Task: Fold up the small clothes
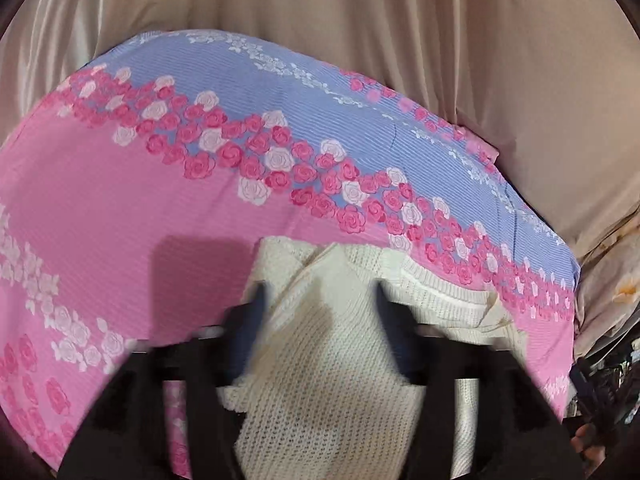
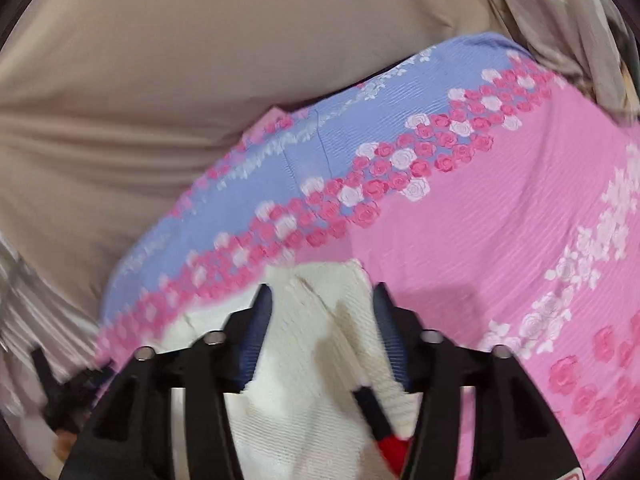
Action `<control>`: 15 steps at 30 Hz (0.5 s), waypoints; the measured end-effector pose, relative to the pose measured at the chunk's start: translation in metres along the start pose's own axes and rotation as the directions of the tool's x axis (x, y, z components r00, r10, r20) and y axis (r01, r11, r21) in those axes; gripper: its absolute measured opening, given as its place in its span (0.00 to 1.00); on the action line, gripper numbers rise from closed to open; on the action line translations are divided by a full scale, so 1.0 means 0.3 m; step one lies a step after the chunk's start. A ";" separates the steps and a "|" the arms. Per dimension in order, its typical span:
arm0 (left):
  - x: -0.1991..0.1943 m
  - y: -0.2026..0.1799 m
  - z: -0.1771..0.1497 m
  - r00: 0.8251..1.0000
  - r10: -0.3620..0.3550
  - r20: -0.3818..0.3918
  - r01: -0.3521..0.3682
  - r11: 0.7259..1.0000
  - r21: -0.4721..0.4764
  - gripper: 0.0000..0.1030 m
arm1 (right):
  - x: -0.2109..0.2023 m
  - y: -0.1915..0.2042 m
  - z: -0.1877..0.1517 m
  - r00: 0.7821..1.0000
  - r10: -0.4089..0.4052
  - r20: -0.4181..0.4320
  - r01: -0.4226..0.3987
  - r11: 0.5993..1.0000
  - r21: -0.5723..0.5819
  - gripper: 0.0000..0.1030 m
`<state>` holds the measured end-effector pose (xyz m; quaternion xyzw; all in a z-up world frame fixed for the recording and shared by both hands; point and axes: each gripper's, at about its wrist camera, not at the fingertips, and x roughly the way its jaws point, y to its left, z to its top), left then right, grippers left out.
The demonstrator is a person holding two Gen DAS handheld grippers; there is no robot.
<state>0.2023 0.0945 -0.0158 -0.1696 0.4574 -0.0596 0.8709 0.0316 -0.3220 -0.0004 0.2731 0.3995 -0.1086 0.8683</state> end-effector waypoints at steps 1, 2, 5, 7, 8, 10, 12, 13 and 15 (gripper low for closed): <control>0.014 0.000 -0.014 1.000 0.005 -0.011 -0.005 1.000 0.003 0.64 | 0.036 0.011 -0.013 0.999 -0.008 -0.039 0.007 1.000 -0.025 0.52; 0.043 -0.002 -0.032 0.999 0.007 -0.035 -0.006 1.000 0.009 0.64 | 0.056 0.013 -0.026 0.998 -0.013 -0.065 0.011 0.999 -0.034 0.52; 0.145 -0.004 -0.058 0.990 0.025 -0.137 -0.025 1.000 0.001 0.64 | 0.185 0.050 -0.053 0.991 -0.035 -0.131 0.026 0.997 -0.069 0.52; 0.177 -0.005 -0.059 0.988 0.040 -0.152 -0.040 0.999 0.000 0.58 | 0.258 0.078 -0.071 0.983 -0.068 -0.171 0.050 0.993 -0.106 0.52; 0.195 -0.009 -0.055 0.986 0.056 -0.158 -0.054 0.998 0.016 0.35 | 0.276 0.092 -0.080 0.979 -0.080 -0.189 0.057 0.990 -0.126 0.52; 0.196 -0.009 -0.042 0.984 0.020 -0.178 -0.017 1.000 0.016 0.06 | 0.294 0.151 -0.091 0.971 -0.103 -0.216 0.054 0.974 -0.220 0.12; 0.113 -0.012 -0.012 0.995 -0.019 -0.099 0.019 1.000 0.001 0.06 | 0.198 0.185 -0.056 0.990 -0.019 -0.140 -0.013 0.975 -0.222 0.07; 0.058 -0.022 0.010 0.998 -0.027 -0.053 0.028 0.999 0.018 0.06 | 0.111 0.189 -0.025 0.994 0.071 -0.078 -0.085 0.977 -0.196 0.07; -0.029 -0.030 0.050 0.999 -0.038 0.011 0.037 0.998 0.041 0.06 | -0.010 0.159 0.032 0.992 0.120 0.033 -0.114 0.980 -0.162 0.07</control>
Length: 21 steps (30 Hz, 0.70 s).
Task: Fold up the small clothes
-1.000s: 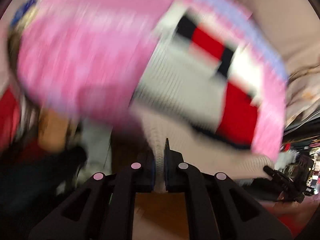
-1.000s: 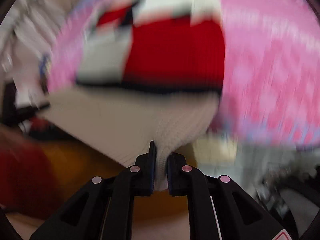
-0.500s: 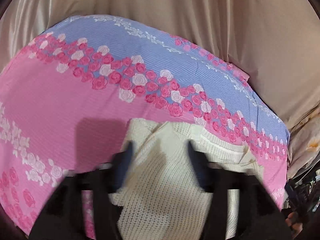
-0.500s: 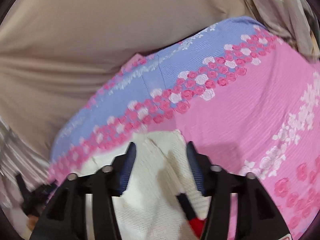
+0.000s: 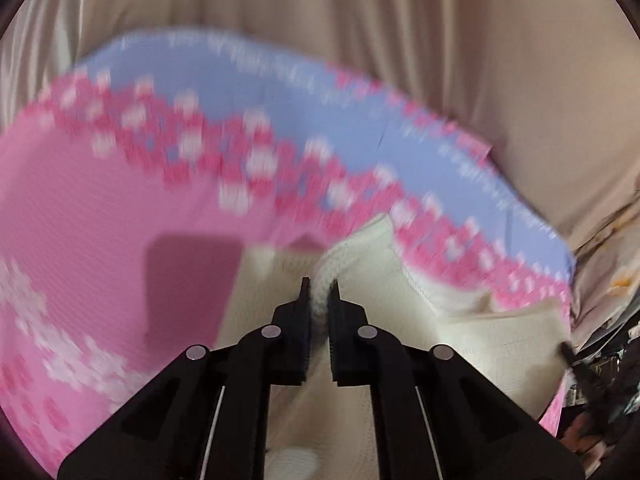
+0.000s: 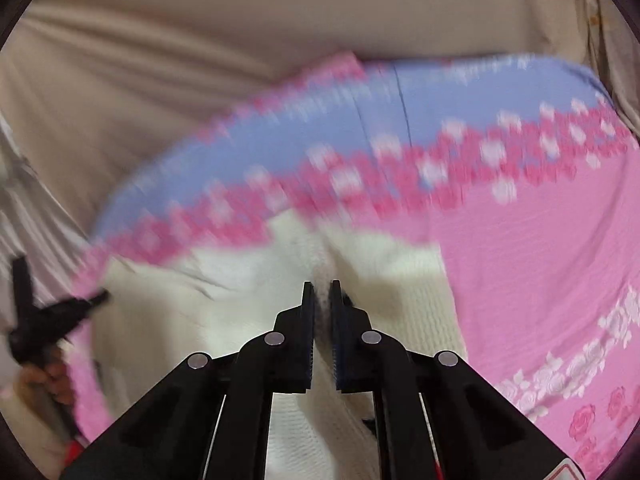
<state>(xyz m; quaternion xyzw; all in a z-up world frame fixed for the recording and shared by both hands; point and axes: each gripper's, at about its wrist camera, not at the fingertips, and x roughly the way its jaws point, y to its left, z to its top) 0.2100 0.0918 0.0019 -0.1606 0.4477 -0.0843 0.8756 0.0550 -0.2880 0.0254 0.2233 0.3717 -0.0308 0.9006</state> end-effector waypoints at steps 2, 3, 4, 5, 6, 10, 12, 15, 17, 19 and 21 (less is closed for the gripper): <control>0.030 0.012 0.020 0.999 0.033 -0.003 -0.033 0.999 0.008 0.06 | 0.003 -0.062 0.017 0.998 -0.058 0.033 0.057 0.998 0.026 0.06; 0.071 0.028 0.021 0.999 0.048 -0.019 -0.048 0.999 0.010 0.06 | 0.080 -0.128 0.012 0.989 -0.141 -0.031 0.142 0.990 0.023 0.06; 0.138 0.047 0.015 0.997 0.048 -0.057 -0.048 0.999 0.002 0.06 | 0.166 -0.193 -0.004 0.973 -0.195 -0.123 0.200 0.979 0.032 0.06; 0.192 0.057 0.006 0.993 0.070 -0.097 -0.071 0.997 -0.004 0.06 | 0.214 -0.233 -0.018 0.960 -0.209 -0.185 0.223 0.973 0.060 0.06; 0.250 0.058 -0.015 0.985 0.095 -0.145 -0.096 0.995 -0.002 0.06 | 0.233 -0.251 -0.024 0.961 -0.177 -0.211 0.204 0.973 0.109 0.06; 0.266 0.011 -0.046 0.983 0.146 -0.112 -0.139 0.988 0.060 0.06 | 0.187 -0.144 0.004 0.984 -0.149 -0.098 0.151 0.988 0.013 0.06; 0.306 0.041 -0.053 0.978 0.155 -0.143 -0.153 0.988 0.019 0.06 | 0.295 -0.219 -0.028 0.952 -0.230 -0.203 0.238 0.971 0.016 0.06; 0.299 0.062 -0.039 0.980 0.127 -0.151 -0.134 0.990 -0.035 0.07 | 0.297 -0.271 -0.048 0.950 -0.197 -0.242 0.229 0.967 0.112 0.07; 0.240 0.051 -0.033 0.985 0.107 -0.135 -0.112 0.993 -0.023 0.10 | 0.205 -0.222 -0.037 0.956 -0.239 -0.170 0.258 0.962 0.096 0.11; 0.158 0.030 -0.044 0.987 0.122 -0.103 -0.124 0.992 -0.013 0.09 | 0.095 -0.139 -0.053 0.964 -0.250 -0.093 0.255 0.966 0.042 0.18; 0.070 -0.023 -0.091 0.992 0.102 -0.080 -0.100 0.995 0.026 0.07 | 0.046 -0.048 -0.105 0.979 -0.174 -0.109 0.170 0.984 -0.048 0.18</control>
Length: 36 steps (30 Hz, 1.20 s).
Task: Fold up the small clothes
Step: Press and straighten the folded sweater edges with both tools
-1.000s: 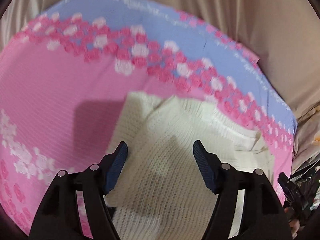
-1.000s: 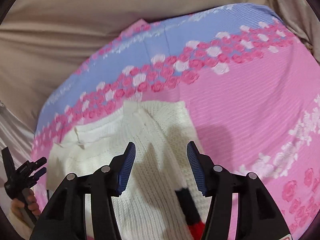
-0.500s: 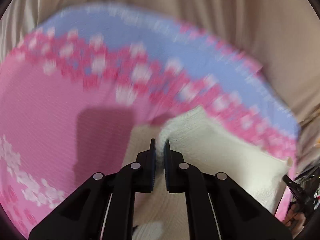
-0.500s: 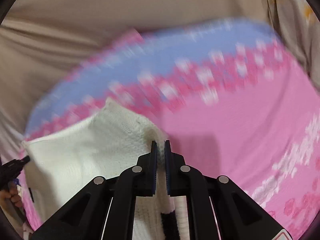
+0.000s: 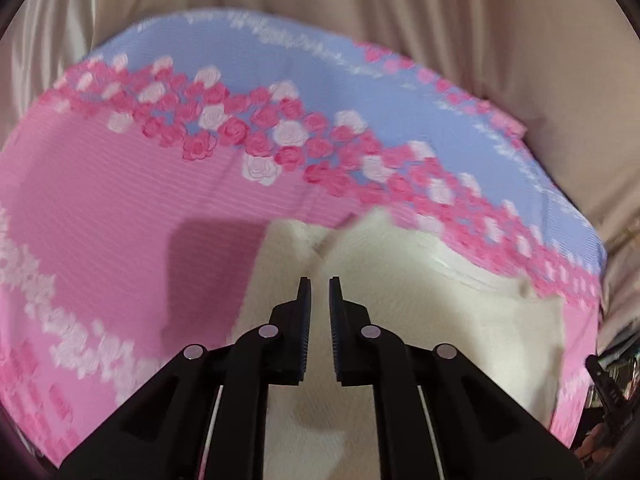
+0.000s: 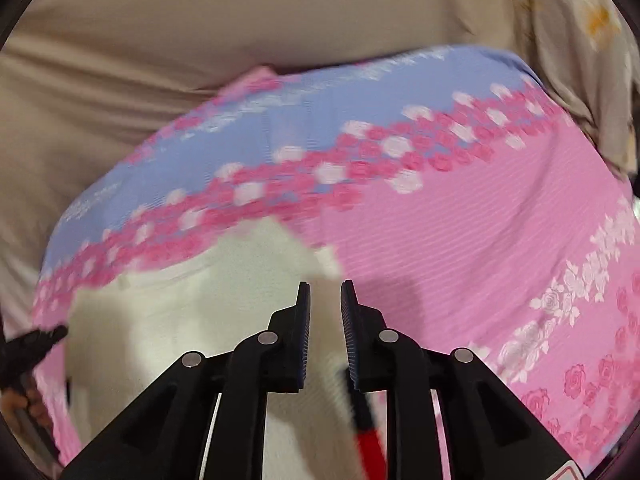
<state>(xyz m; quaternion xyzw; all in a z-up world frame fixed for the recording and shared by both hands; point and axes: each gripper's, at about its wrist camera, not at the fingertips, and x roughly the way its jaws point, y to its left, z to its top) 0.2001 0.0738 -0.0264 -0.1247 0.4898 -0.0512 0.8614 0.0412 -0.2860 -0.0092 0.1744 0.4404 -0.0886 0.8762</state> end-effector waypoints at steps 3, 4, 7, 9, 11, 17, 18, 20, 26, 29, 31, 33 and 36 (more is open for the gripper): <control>-0.049 -0.111 -0.119 0.997 -0.064 -0.046 0.068 0.995 0.076 0.07 | -0.004 0.209 -0.165 0.979 0.150 -0.141 -0.174 0.969 -0.177 0.16; -0.047 -0.148 -0.166 0.994 -0.087 -0.073 0.093 0.992 0.090 0.08 | 0.010 0.277 -0.224 0.965 0.184 -0.188 -0.223 0.951 -0.214 0.16; 0.024 -0.251 -0.322 0.980 -0.080 -0.184 0.105 0.986 0.132 0.10 | 0.079 0.419 -0.391 0.931 0.213 -0.298 -0.301 0.908 -0.292 0.10; 0.062 -0.235 -0.385 0.976 -0.029 -0.214 0.059 0.989 0.138 0.10 | 0.102 0.391 -0.437 0.938 0.160 -0.306 -0.257 0.915 -0.311 0.07; 0.061 -0.164 -0.414 0.975 0.004 -0.221 0.024 0.992 0.122 0.09 | 0.111 0.297 -0.441 0.950 0.094 -0.297 -0.186 0.936 -0.299 0.05; -0.010 0.109 -0.441 0.967 0.143 -0.213 -0.132 0.989 0.062 0.09 | 0.025 -0.208 -0.437 0.956 -0.078 -0.281 0.060 0.995 -0.075 0.00; -0.012 0.168 -0.450 0.967 0.118 -0.226 -0.117 0.993 0.019 0.06 | 0.013 -0.261 -0.444 0.948 -0.123 -0.293 0.109 0.992 -0.061 0.00; -0.021 0.209 -0.456 0.969 0.085 -0.234 -0.095 0.995 -0.032 0.02 | 0.000 -0.287 -0.451 0.921 -0.239 -0.308 0.223 0.971 -0.085 0.09; -0.130 0.042 -0.271 0.995 -0.010 -0.096 0.007 1.000 -0.024 0.09 | -0.091 -0.154 -0.258 0.988 -0.079 -0.131 0.079 0.997 -0.011 0.13; -0.046 -0.071 -0.098 0.999 -0.008 -0.035 0.010 0.999 0.036 0.33 | -0.002 -0.062 -0.089 0.996 -0.056 -0.071 0.053 0.998 -0.038 0.44; 0.028 -0.085 -0.028 0.999 0.033 -0.029 -0.030 0.997 0.074 0.35 | 0.085 -0.030 0.001 0.995 -0.077 -0.062 0.073 0.994 -0.076 0.55; 0.128 -0.095 0.031 0.995 0.076 -0.061 -0.070 0.994 0.089 0.35 | 0.177 -0.010 0.053 0.987 -0.143 -0.075 0.134 0.985 -0.110 0.55; 0.242 -0.075 0.064 0.985 0.121 -0.121 -0.110 0.989 0.097 0.20 | 0.287 -0.005 0.082 0.980 -0.156 -0.126 0.145 0.985 -0.094 0.34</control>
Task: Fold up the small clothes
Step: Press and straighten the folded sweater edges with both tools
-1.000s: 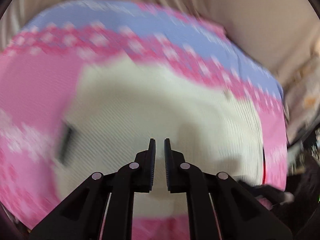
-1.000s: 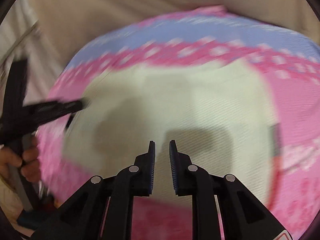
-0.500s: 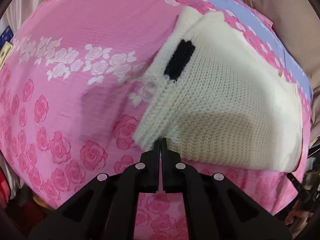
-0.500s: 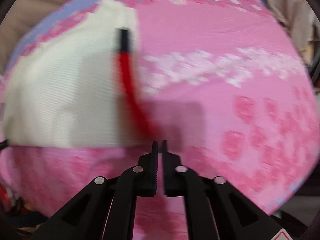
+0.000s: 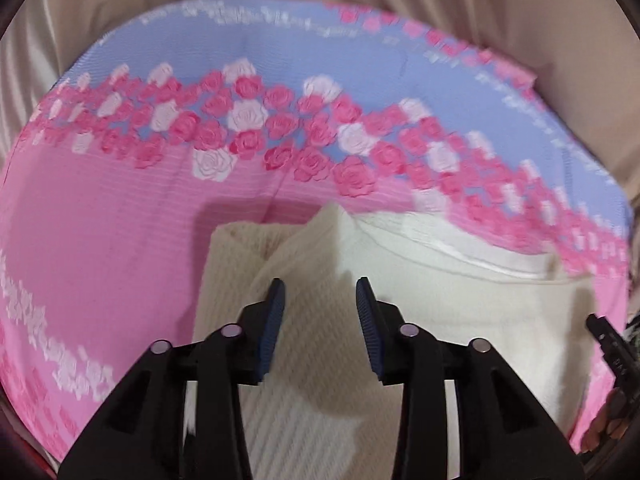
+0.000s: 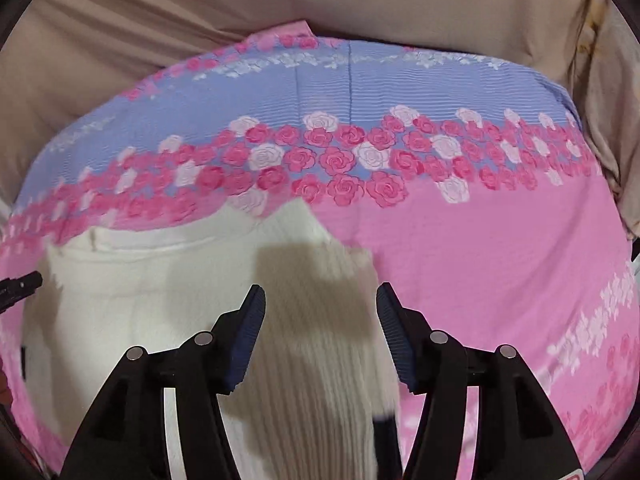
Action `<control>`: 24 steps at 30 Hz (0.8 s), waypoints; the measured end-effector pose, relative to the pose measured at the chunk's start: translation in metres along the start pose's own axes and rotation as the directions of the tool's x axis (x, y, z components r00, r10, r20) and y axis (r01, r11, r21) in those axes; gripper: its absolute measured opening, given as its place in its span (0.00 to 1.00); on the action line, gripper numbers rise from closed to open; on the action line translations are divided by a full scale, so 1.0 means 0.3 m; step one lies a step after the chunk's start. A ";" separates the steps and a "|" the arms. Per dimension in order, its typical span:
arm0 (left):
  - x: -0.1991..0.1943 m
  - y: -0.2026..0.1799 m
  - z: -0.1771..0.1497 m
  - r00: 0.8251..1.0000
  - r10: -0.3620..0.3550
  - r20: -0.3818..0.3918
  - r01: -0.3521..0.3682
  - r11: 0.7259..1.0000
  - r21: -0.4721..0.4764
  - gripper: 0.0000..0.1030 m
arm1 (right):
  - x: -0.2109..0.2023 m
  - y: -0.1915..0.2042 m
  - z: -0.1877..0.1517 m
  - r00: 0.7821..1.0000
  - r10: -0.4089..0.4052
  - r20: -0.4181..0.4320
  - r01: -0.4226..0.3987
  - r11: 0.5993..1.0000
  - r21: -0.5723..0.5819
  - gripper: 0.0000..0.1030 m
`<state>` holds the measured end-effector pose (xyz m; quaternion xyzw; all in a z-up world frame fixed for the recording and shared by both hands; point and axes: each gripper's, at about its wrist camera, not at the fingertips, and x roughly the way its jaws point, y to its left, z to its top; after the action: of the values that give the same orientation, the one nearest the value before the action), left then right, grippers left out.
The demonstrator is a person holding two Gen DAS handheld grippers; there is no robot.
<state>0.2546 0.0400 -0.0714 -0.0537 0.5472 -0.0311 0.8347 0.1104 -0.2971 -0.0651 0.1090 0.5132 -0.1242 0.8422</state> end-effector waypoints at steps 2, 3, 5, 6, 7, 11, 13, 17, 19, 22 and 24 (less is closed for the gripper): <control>0.031 0.009 -0.003 1.000 0.008 -0.030 -0.008 1.000 0.006 0.02 | 0.017 -0.016 -0.008 0.998 0.061 -0.019 -0.060 0.997 0.048 0.07; 0.029 0.010 -0.007 1.000 0.005 -0.031 -0.005 1.000 0.000 0.02 | -0.007 -0.019 -0.010 0.997 0.070 0.011 -0.071 0.996 0.053 0.07; 0.031 0.013 -0.005 0.999 0.008 -0.032 -0.008 1.000 -0.002 0.01 | -0.067 -0.021 0.003 0.994 0.071 0.078 -0.077 0.995 0.068 0.07; 0.036 0.011 -0.005 0.999 0.017 -0.033 -0.017 1.000 0.008 0.01 | -0.081 -0.042 0.008 0.992 0.074 0.102 -0.084 0.992 0.092 0.07; 0.039 0.006 -0.005 0.999 0.023 -0.033 -0.023 1.000 0.015 0.01 | -0.062 -0.060 0.019 0.993 0.062 0.102 -0.072 0.992 0.104 0.07; 0.051 0.000 -0.005 0.999 0.037 -0.028 -0.037 0.999 0.027 0.01 | 0.080 -0.127 -0.003 0.998 0.056 -0.006 -0.054 0.988 0.143 0.05; 0.038 -0.001 -0.013 0.999 0.031 -0.030 -0.031 0.999 0.020 0.02 | 0.026 -0.123 0.013 0.997 0.076 -0.007 -0.074 0.983 0.169 0.07; -0.026 0.037 -0.037 1.000 0.000 -0.019 0.000 1.000 -0.023 0.03 | -0.170 -0.064 -0.054 0.988 0.119 0.099 -0.131 0.982 0.135 0.10; -0.083 0.069 -0.089 1.000 0.000 -0.002 0.000 0.999 -0.040 0.04 | -0.240 -0.008 -0.148 0.982 0.168 0.085 -0.174 0.982 0.077 0.10; -0.149 0.138 -0.210 1.000 0.018 -0.018 -0.020 0.996 -0.085 0.04 | -0.283 0.092 -0.323 0.968 0.251 0.003 -0.251 0.968 -0.020 0.10; -0.179 0.192 -0.315 0.999 0.020 -0.042 -0.025 0.991 -0.135 0.04 | -0.273 0.163 -0.425 0.950 0.307 -0.064 -0.311 0.948 -0.072 0.10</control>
<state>0.1460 0.0977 -0.0670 -0.1033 0.5654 0.0144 0.8182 -0.0170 -0.2031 -0.0466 0.1569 0.5159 0.0331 0.8415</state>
